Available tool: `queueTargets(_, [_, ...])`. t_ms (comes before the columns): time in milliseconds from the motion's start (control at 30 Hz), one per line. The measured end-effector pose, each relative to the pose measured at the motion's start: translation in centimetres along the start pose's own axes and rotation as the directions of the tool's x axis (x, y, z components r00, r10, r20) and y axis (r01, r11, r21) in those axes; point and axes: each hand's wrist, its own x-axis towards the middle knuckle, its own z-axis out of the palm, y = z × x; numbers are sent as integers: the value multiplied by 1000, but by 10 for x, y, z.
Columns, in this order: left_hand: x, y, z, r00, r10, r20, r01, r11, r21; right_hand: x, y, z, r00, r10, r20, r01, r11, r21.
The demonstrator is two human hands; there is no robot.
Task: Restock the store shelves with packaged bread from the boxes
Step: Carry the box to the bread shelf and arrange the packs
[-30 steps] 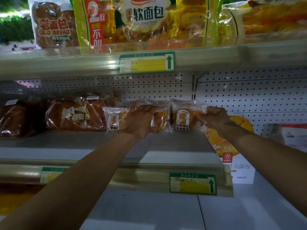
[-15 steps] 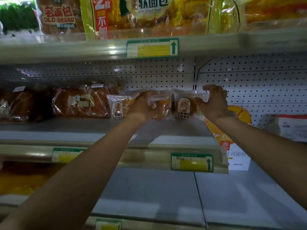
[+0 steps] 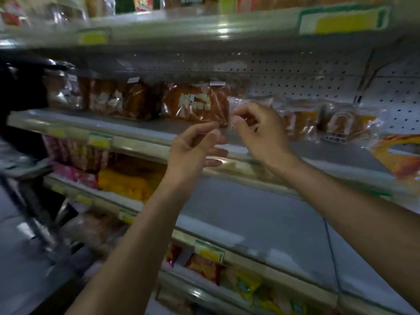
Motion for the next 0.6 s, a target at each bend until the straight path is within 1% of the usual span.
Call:
queueTargets(67, [-13,-12,-40,998,-36,-43,37,999,37,-11,-21,42,997,-33,71,26,995,100])
queueTargets(133, [-23,-27,-86,987,-92,-132,103,992,79,-25,-39,89,985,-64,159,30,978,208])
queueTargets(200, [-33,-43,-137,959,-171,-224,193,978,79,-41,-56,138,959,-94,266,5,949,317])
queueTargets(267, [-45,-61,-188,912,-261,-317,286,958,33,-56,-70,190,920,-109,376,-62,908,414])
queueTargets(333, [-57,-76,-239,848,-335,-410,358,933,-22,-69,-83,243,861,-122,494,-140,877,460])
queueTargets(433, [-68,-97,-316,770,-397,-500,424,903,-64,-88,-97,324,748,-128,651,-260,846,465])
queueTargets(533, [-80,-124,-391,673,-475,-567,511,853,-107,-109,-108,403,631,-110,768,-364,832,418])
queueTargets(600, [-90,-150,-440,601,-532,-596,566,810,-153,-126,-109,458,541,-54,839,-463,814,351])
